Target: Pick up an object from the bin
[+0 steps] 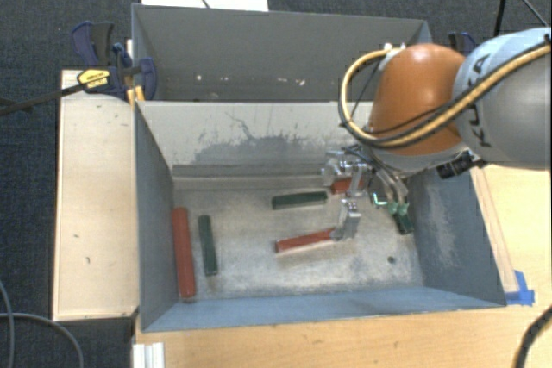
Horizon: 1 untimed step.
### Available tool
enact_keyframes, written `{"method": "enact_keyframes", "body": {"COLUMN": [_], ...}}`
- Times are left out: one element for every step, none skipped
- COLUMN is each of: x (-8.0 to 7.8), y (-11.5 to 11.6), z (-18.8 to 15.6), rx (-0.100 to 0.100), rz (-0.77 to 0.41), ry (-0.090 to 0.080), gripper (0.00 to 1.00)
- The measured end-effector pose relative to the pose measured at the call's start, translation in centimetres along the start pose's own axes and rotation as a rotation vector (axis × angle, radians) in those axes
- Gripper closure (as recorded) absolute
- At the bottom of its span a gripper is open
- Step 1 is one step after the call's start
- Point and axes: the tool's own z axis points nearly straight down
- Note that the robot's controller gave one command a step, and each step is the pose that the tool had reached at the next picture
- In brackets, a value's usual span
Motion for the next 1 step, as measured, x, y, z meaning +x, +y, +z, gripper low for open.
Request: {"method": "enact_keyframes", "body": {"x": [2.71], "y": [0.76], "z": [9.18], "rx": [0.0], "rz": [-0.122], "ry": [0.001], "gripper": [0.0]}}
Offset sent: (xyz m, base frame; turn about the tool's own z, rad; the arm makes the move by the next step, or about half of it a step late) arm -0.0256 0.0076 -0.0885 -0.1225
